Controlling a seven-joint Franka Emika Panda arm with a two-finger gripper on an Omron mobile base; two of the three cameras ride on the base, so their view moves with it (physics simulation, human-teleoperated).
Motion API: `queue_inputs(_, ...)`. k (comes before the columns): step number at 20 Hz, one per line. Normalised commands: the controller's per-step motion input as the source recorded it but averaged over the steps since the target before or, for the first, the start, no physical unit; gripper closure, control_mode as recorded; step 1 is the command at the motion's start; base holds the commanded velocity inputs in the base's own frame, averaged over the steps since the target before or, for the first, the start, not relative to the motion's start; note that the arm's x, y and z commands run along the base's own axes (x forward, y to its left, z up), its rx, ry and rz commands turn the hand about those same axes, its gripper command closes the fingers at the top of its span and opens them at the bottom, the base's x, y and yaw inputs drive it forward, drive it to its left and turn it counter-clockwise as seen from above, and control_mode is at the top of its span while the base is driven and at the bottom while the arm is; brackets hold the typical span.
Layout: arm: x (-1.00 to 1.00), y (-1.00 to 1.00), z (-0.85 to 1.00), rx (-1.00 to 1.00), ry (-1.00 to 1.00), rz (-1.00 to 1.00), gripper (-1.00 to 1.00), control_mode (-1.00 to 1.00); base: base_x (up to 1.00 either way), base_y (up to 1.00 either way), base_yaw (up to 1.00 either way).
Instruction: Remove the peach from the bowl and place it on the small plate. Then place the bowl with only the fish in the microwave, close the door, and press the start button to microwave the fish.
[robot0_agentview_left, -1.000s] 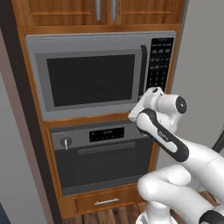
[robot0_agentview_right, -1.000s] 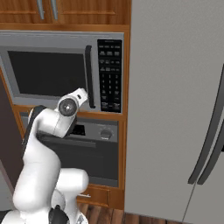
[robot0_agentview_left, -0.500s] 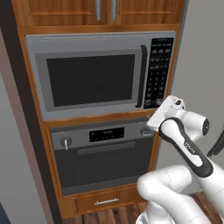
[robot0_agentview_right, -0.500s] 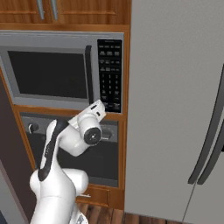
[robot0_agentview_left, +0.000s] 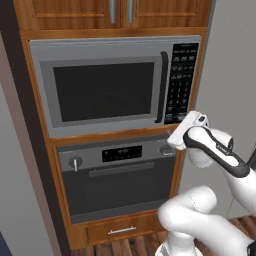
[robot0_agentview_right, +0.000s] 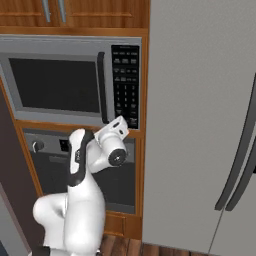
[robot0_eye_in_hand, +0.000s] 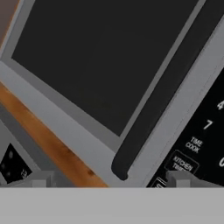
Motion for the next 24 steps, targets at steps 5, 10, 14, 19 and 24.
queue_inputs(5,0.44,0.00,-0.28,0.00,0.00,0.00,-1.00,-1.00,0.00,0.00,0.00)
queue_inputs(10,0.47,0.00,-0.44,0.00,0.00,0.00,-1.00,-1.00,0.00,0.00,0.00)
queue_inputs(14,0.62,0.00,-0.27,0.01,0.03,0.00,-1.00,-1.00,0.00,0.00,0.00)
queue_inputs(19,0.70,0.00,-0.31,0.01,0.00,0.00,-1.00,-1.00,0.00,0.00,0.00)
queue_inputs(24,0.70,0.00,-0.36,0.00,0.00,0.00,-1.00,-1.00,0.00,0.00,0.00)
